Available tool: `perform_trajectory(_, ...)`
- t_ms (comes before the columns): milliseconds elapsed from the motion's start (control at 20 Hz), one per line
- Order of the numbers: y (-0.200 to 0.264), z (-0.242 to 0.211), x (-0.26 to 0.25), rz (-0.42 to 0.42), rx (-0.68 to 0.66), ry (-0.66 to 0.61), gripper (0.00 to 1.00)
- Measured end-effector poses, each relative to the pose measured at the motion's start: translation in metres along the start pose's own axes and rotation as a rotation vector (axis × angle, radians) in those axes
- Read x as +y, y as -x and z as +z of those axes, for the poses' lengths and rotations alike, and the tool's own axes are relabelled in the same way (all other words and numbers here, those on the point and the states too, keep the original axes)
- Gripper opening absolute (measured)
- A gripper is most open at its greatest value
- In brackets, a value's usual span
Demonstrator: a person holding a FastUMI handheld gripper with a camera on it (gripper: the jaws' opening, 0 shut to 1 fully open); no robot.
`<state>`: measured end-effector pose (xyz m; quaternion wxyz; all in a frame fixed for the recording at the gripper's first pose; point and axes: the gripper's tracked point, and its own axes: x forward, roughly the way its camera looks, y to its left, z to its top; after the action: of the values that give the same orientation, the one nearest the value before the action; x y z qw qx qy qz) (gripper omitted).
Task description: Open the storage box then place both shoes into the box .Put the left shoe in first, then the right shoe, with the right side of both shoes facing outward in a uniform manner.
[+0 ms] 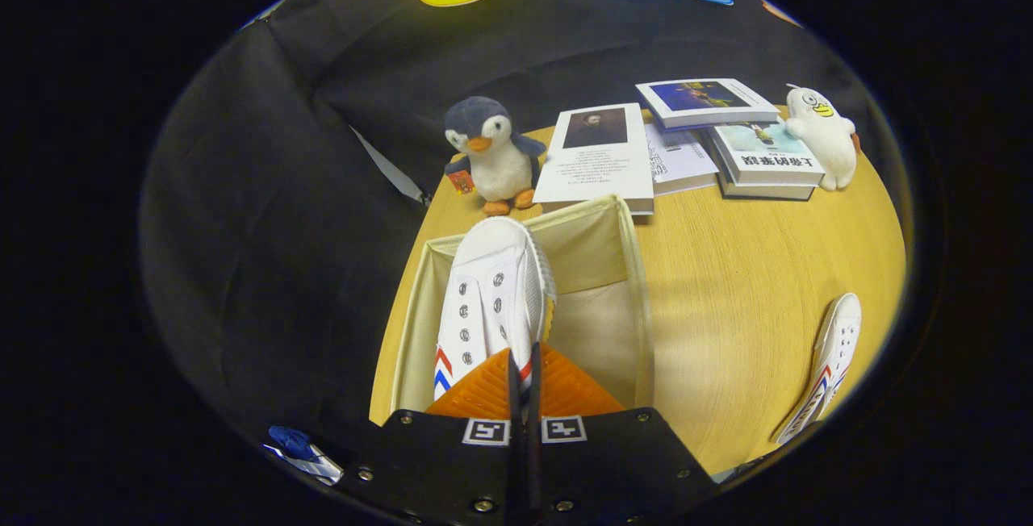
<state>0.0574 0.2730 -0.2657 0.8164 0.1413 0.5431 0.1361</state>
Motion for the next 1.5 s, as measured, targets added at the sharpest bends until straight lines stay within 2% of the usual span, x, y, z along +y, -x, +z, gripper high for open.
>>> perform_trajectory(250, -0.01, -0.01, 0.005, -0.045, 0.001, 0.032, 0.0)
perform_trajectory(700, -0.033, -0.034, 0.019, -0.026, 0.046, 0.033, 0.01)
perform_trajectory(750, -0.035, -0.035, 0.017, -0.031, 0.047, 0.043, 0.03)
perform_trajectory(800, -0.035, -0.037, 0.018, -0.02, 0.055, 0.051, 0.03)
perform_trajectory(850, -0.035, -0.036, 0.027, 0.028, 0.044, 0.041, 0.04)
perform_trajectory(900, -0.031, -0.031, 0.034, 0.07, 0.028, 0.03, 0.26)
perform_trajectory(950, -0.023, -0.027, 0.036, 0.09, 0.01, 0.034, 0.38)
perform_trajectory(1100, 0.001, -0.013, 0.02, 0.07, -0.044, 0.082, 0.98)
perform_trajectory(1500, 0.067, 0.019, -0.042, 0.048, -0.172, 0.056, 0.98)
